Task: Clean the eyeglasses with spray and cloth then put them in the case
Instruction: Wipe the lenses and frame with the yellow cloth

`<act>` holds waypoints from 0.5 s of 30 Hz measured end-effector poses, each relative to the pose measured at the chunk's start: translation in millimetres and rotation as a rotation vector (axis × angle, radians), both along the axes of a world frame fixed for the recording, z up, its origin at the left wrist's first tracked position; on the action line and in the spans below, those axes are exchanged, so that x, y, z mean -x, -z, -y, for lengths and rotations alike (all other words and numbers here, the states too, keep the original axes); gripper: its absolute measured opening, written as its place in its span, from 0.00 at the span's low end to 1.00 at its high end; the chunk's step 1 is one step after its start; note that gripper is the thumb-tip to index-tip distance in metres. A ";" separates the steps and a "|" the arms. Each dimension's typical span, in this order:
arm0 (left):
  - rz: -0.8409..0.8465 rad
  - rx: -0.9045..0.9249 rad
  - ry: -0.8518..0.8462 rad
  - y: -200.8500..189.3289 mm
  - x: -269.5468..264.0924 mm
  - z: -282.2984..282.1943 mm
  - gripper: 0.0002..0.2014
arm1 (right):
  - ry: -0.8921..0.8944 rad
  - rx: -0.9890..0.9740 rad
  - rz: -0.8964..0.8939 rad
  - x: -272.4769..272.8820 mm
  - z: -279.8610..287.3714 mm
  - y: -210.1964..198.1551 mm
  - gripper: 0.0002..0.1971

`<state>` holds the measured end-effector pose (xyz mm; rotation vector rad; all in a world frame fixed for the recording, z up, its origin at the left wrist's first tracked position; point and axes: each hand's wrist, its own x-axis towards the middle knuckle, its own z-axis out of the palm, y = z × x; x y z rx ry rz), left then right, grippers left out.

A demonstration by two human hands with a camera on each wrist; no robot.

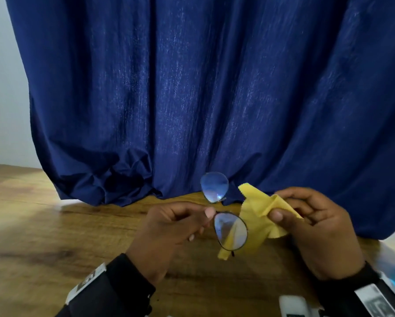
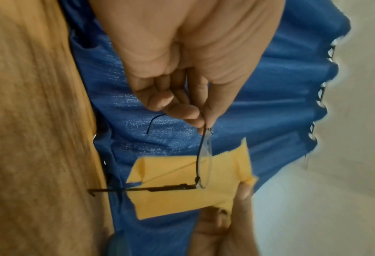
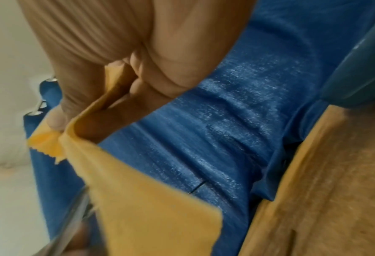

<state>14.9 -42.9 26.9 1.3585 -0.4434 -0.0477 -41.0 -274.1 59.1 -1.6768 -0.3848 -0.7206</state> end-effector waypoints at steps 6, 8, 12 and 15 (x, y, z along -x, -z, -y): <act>0.198 -0.133 0.038 6.7 11.7 11.7 0.09 | 0.037 0.643 0.230 -2.5 -19.6 15.7 0.07; 0.283 -0.214 0.013 9.9 13.5 13.5 0.10 | 0.062 0.674 0.205 -5.9 -20.9 19.1 0.08; 0.398 -0.301 -0.038 11.0 14.3 13.9 0.06 | 0.176 0.676 0.208 -7.1 -21.1 20.9 0.09; 0.482 -0.325 -0.056 10.8 14.7 14.2 0.07 | 0.253 0.599 0.207 -6.4 -19.5 19.3 0.09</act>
